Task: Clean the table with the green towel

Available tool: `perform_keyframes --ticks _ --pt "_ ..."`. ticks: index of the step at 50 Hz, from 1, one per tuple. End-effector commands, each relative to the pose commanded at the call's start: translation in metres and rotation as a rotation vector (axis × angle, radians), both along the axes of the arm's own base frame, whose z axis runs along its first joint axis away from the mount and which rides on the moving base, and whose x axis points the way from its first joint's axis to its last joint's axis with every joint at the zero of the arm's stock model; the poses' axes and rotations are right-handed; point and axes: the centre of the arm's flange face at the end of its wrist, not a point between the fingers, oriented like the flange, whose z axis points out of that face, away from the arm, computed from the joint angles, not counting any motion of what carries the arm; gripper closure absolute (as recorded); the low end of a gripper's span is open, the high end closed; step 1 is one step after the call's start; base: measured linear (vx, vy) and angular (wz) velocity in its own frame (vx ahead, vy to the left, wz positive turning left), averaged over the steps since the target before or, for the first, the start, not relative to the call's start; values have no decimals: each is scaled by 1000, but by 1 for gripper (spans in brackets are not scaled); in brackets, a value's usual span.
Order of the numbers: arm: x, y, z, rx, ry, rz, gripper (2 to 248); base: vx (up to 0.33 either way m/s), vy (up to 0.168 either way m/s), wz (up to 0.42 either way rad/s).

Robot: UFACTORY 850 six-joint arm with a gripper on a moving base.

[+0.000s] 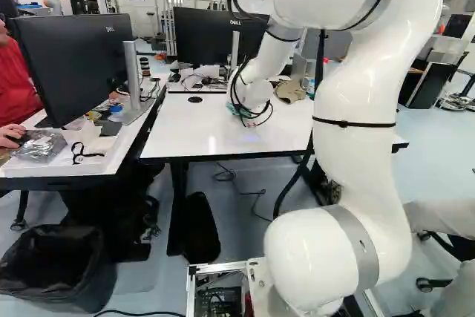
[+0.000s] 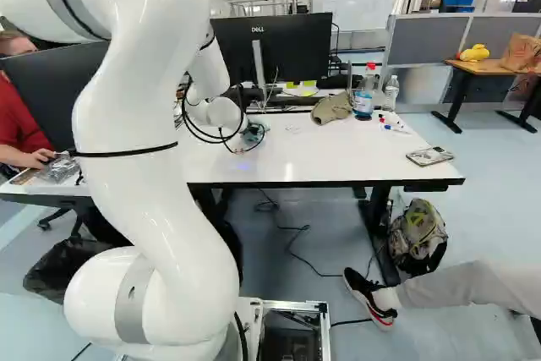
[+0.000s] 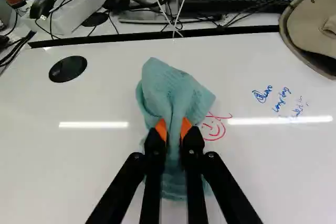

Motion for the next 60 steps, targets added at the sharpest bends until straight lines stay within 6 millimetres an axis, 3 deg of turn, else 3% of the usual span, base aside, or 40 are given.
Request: perform_keyframes --ticks 25,47,60 --pt "38 -30 -4 1 -24 -54 202 0 0 0" --pt "32 -64 -3 0 -21 -113 202 0 1 3" --pt "22 -72 -2 0 -14 -127 202 0 0 0"
